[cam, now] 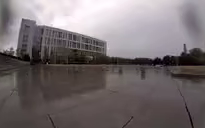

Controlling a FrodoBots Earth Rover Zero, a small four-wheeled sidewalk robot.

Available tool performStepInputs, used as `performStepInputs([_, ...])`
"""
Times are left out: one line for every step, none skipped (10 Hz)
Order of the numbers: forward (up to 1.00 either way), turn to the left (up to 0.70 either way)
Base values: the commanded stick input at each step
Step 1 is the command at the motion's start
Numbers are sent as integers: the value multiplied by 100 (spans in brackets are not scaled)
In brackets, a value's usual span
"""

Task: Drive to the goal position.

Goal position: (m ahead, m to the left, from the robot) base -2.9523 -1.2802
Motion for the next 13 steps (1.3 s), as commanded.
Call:
performStepInputs([70, -27])
performStepInputs([70, -27])
performStepInputs([70, -27])
performStepInputs([53, -31])
performStepInputs([9, -43])
performStepInputs([0, -45])
performStepInputs([0, -45])
performStepInputs([0, -45])
performStepInputs([0, -45])
performStepInputs([0, -45])
performStepInputs([0, -45])
performStepInputs([0, -45])
performStepInputs([0, -45])
